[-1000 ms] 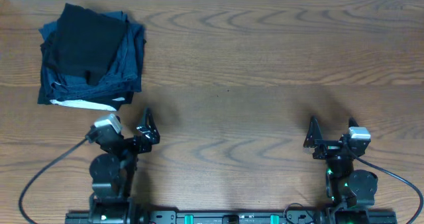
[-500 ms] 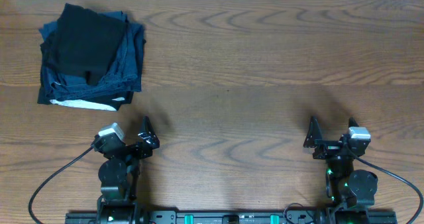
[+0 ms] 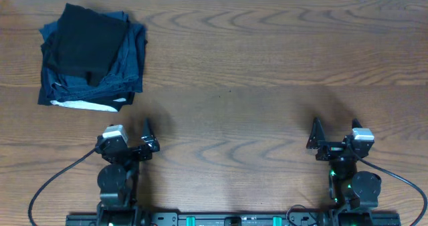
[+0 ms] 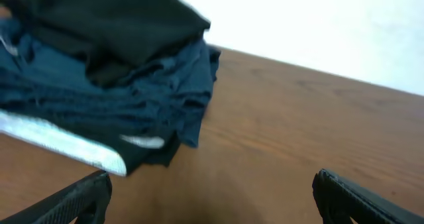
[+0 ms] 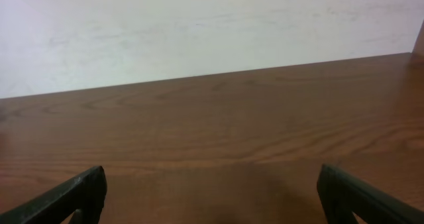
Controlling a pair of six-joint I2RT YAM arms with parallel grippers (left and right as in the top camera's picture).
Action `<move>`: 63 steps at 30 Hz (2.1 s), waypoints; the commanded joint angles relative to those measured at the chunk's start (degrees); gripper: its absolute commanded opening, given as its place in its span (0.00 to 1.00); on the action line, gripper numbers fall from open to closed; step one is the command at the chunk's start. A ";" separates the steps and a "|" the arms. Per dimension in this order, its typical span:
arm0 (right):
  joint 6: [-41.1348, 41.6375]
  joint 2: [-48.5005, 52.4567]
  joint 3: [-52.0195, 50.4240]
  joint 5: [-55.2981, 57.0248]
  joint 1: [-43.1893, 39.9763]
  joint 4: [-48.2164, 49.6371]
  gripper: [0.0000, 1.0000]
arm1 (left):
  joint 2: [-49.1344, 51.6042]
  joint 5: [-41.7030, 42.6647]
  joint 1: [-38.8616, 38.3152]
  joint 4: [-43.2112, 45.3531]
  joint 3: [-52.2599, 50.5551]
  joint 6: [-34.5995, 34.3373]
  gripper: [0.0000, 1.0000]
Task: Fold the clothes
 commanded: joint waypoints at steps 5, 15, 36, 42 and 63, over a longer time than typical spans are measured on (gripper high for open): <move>-0.48 -0.42 -0.11 0.52 0.52 -0.24 0.99 | -5.14 -0.94 -1.70 -2.80 -0.83 9.09 0.98; -0.48 -0.42 -0.11 0.52 0.52 -0.24 0.99 | -4.98 -0.92 -2.10 -2.78 -0.83 9.42 0.98; -0.48 -0.42 -0.11 0.52 0.52 -0.24 0.99 | -5.20 -0.92 -2.03 -2.75 -0.83 9.42 0.98; -0.48 -0.42 -0.11 0.52 0.52 -0.24 0.99 | -5.20 -0.92 -2.03 -2.75 -0.83 9.42 0.98; -0.48 -0.42 -0.11 0.52 0.52 -0.24 0.99 | -5.20 -0.92 -2.03 -2.73 -0.83 9.42 0.98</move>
